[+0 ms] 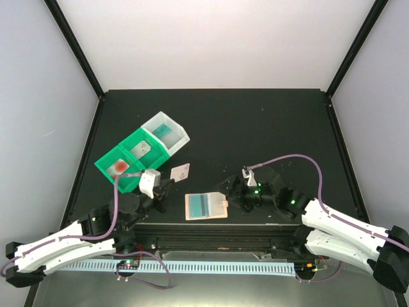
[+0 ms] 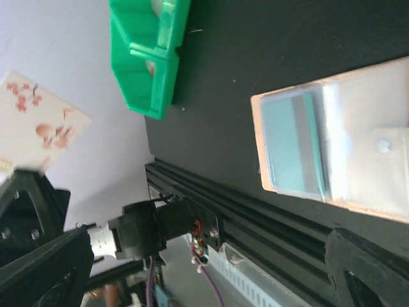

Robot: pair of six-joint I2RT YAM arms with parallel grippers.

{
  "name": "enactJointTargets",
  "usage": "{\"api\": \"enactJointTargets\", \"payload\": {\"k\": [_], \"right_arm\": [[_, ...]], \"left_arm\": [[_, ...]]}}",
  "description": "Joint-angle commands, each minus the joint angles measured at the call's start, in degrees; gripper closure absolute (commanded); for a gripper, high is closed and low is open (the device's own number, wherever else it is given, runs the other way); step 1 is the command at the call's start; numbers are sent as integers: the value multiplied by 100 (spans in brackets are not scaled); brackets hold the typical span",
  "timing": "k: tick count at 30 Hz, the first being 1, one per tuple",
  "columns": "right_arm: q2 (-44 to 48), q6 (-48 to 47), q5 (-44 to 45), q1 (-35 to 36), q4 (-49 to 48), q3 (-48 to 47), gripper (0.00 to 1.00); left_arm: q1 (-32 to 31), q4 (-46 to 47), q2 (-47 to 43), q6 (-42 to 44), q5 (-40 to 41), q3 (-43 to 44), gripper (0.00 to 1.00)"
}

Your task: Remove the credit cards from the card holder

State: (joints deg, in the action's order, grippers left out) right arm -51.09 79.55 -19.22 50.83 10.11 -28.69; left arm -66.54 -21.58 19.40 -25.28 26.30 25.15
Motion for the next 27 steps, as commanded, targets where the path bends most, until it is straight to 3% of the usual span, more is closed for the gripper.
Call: {"api": "enactJointTargets", "payload": {"k": [1,8,12,18,27], "right_arm": [[115,-1074,-233,-8,-742,147,0],[-284,-1633,-1139,-6,-953,-77,0],[-255,-1780,-1364,-4,-1025,-26,0],[185,-2044,-1314,-9,-766,29,0],[632,-2166,-1054,-6,-434,2,0]], "left_arm": [[213,-514,-207,-292,481,429,98],[812,-1052,66,-221,580,1009,98],[1463,-1058,339,7,475,1216,98],[2713,-935,634,116,-300,1331,98],[3923,-957,1855,-926,-754,1659,99]]}}
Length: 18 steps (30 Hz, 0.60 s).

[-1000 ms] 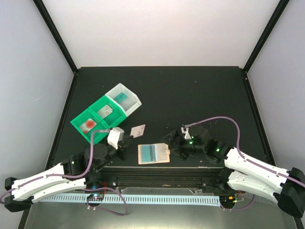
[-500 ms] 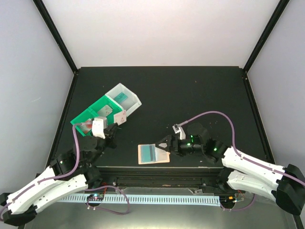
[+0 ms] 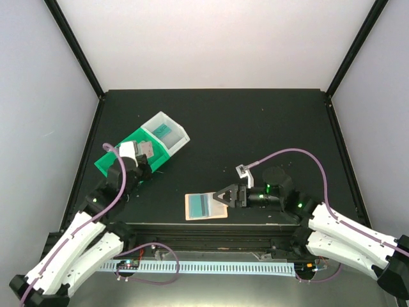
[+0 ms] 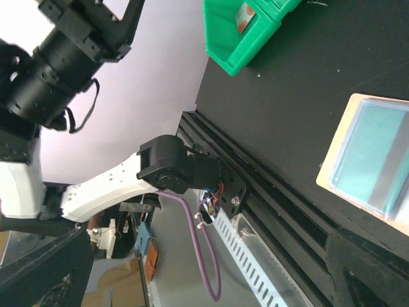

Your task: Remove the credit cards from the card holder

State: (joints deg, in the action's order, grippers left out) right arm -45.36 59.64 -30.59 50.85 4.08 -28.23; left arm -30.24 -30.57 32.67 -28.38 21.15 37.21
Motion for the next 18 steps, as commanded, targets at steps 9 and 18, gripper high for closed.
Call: {"api": "enactJointTargets", "payload": {"k": [9,18], "right_arm": [[50,-265,59,-8,455,-148,0],[-348,-312,-27,-6,437,-364,0]], "left_arm": [[1099,-107,1985,-1469,-854,1086,98],[1423,-163,2993,-2270,-492,1446,98]]}}
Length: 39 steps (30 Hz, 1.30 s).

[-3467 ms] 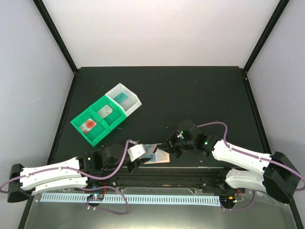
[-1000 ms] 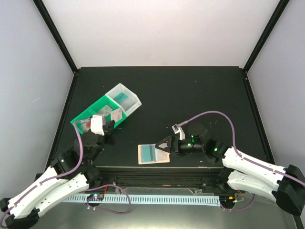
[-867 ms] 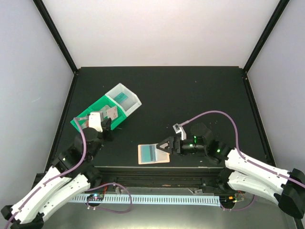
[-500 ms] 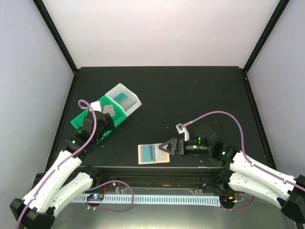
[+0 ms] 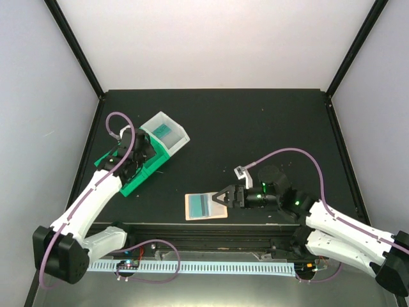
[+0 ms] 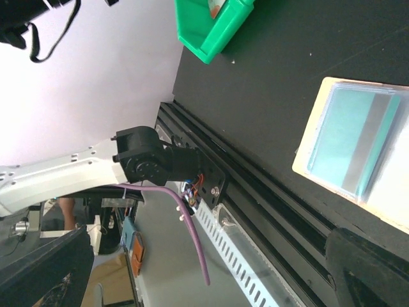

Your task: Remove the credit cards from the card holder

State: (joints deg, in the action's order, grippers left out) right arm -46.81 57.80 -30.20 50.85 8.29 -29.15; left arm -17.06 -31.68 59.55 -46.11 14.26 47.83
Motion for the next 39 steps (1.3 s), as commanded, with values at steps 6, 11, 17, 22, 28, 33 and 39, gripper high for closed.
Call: {"api": "enactJointTargets", "payload": {"k": [6,11,17,22,28,33,39], "right_arm": [[-451,-309,-198,-5,196,-409,0],[-654,-299,-226,-5,81,-329,0],[-1154,-355,-526,-5,-28,-520,0],[-1304,-393,-593,-6,-123,-617,0],[-1343,-533,-565,-10,18,-772,0],[-1484,-562,-678,-10,11,-812,0],[-1766,-623,-901,-5,-34,-940,0]], "left_arm": [[457,253,592,-747,293,330,98],[703,463,872,-755,52,489,99],[720,385,1345,-792,60,785,99],[748,561,1825,-570,125,921,98],[773,682,2057,-482,244,908,98],[861,1020,2148,-417,320,719,98],[934,1256,2351,-277,282,613,98]]}}
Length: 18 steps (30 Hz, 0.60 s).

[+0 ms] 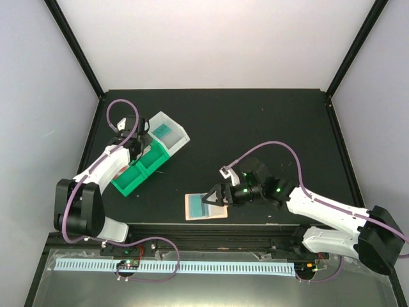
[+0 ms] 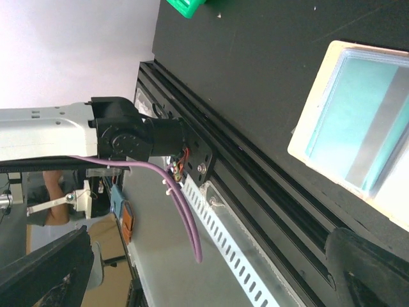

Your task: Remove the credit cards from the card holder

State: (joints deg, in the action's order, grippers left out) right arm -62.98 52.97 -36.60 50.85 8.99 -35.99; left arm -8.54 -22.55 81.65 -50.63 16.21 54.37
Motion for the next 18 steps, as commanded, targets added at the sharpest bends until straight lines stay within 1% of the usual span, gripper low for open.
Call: {"api": "enactJointTargets", "payload": {"k": [1,5,10,18], "right_arm": [[-202,-182,-294,-8,-57,-306,0],[-372,-285,-325,-5,82,-487,0],[-451,-333,-326,-18,78,-523,0],[-611,-325,-466,-27,101,-709,0]], "left_arm": [[95,377,167,160,47,-67,98],[141,429,316,137,-38,-68,98],[188,439,465,142,75,-49,99],[245,499,817,225,-6,46,98]]}}
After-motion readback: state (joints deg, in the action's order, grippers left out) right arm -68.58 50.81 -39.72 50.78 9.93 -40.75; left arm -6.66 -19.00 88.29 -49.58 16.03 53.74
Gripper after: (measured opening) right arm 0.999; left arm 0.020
